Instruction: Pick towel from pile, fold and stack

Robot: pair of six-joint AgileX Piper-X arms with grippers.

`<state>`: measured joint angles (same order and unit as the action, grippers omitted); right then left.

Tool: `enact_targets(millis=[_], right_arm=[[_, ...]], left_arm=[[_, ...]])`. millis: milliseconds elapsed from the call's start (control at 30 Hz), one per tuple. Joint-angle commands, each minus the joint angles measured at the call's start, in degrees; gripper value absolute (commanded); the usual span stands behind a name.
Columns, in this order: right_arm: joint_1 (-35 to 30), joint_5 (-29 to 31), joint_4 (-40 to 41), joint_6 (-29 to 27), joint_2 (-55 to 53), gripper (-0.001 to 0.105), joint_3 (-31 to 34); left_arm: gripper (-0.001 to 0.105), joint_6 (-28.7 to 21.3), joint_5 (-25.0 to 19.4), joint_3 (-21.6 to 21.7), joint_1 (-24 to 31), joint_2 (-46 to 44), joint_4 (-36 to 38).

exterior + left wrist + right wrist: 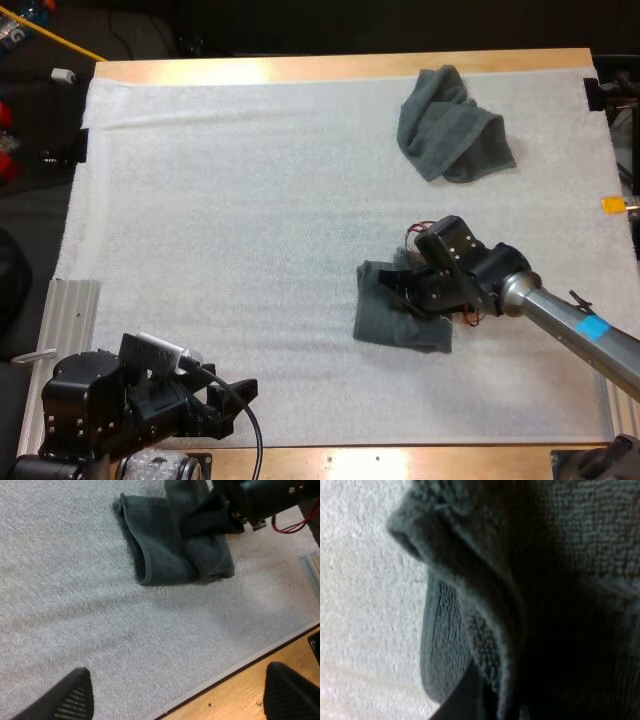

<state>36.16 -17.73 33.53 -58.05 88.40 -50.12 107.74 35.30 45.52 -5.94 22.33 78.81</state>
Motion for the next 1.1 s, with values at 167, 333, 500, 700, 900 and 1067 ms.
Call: enact_targets(millis=[167,333,500,700,900,1067], right_arm=[[0.3,-5.0,-3.1,0.4,2.1,0.000,-0.6],[2.2,-4.9,-5.4,0.9,3.9,0.023,-0.6],[3.5,-4.9,-8.9,2.6,4.4,0.060,-0.4],[3.5,-4.0,-8.3,2.4,3.0,0.062,-0.5],[5.8,-5.3,-8.2,2.6,2.1,0.062,-0.5],[10.6,-4.8,-10.7,3.0,2.7,0.062,-0.5]], left_arm=[[0.069,0.3,0.5,0.3,0.1,-0.2,-0.5],[0.069,0.3,0.5,0.3,0.1,-0.2,-0.7],[0.069,0.3,0.5,0.3,0.1,-0.2,-0.7],[0.069,0.3,0.5,0.3,0.1,-0.2,-0.7],[0.069,0.3,0.5,0.3,0.1,-0.2,-0.7],[0.069,0.3,0.5,0.3,0.1,-0.2,-0.7]])
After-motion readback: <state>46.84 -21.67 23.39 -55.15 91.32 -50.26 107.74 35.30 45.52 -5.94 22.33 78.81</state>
